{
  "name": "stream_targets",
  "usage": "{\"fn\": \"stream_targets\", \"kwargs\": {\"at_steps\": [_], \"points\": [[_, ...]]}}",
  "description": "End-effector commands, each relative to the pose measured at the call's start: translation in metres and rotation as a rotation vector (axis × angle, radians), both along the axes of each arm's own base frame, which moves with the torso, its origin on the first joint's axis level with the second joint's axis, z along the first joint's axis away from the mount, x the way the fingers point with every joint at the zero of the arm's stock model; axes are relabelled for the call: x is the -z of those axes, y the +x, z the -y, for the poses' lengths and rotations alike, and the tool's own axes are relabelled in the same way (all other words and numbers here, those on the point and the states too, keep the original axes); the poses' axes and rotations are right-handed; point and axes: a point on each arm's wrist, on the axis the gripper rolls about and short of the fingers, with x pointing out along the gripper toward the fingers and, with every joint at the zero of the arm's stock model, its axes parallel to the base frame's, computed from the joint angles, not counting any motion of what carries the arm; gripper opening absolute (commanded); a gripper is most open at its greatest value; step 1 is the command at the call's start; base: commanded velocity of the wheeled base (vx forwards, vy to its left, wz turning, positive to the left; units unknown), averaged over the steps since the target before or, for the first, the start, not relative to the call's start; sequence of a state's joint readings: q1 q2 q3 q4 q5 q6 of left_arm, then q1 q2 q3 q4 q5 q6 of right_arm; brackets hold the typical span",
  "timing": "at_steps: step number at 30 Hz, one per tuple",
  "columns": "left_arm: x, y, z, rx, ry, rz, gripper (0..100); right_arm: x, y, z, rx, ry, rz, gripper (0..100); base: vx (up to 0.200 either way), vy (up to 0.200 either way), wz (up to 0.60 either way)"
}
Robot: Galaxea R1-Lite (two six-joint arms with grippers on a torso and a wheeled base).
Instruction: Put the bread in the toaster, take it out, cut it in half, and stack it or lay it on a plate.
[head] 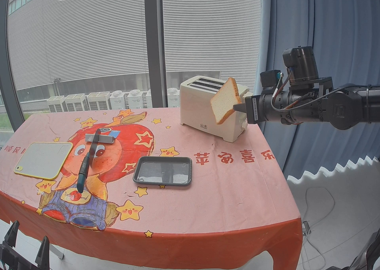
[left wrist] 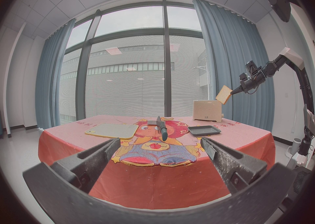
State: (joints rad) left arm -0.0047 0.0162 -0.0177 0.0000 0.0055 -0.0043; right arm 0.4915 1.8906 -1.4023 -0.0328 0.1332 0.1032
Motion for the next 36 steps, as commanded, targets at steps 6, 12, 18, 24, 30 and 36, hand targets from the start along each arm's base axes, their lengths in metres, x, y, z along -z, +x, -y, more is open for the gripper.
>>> {"fn": "stream_targets", "kwargs": {"at_steps": [6,12,18,24,30,36], "points": [[0.005,0.000,0.000,-0.001,0.000,-0.005,100,-0.004,0.010,0.013,-0.056,0.000,0.051,0,0.000,0.000,0.00],[0.005,0.000,0.000,0.001,0.000,-0.005,100,0.000,0.027,0.028,-0.094,-0.038,0.146,0,0.000,0.000,0.00],[0.005,0.000,0.000,-0.001,0.000,-0.005,100,0.006,0.049,0.041,-0.107,-0.082,0.228,0,0.000,0.000,0.00],[0.005,0.000,0.000,0.001,0.000,-0.005,100,-0.002,0.071,0.047,-0.143,-0.069,0.303,0,0.000,0.000,0.00],[0.005,0.000,0.000,0.001,0.000,-0.005,100,-0.002,0.092,0.052,-0.205,-0.105,0.378,0,0.000,0.000,0.00],[0.005,0.000,0.000,0.001,0.000,-0.005,100,-0.002,0.112,0.052,-0.197,-0.111,0.421,0,0.000,0.000,0.00]]}}
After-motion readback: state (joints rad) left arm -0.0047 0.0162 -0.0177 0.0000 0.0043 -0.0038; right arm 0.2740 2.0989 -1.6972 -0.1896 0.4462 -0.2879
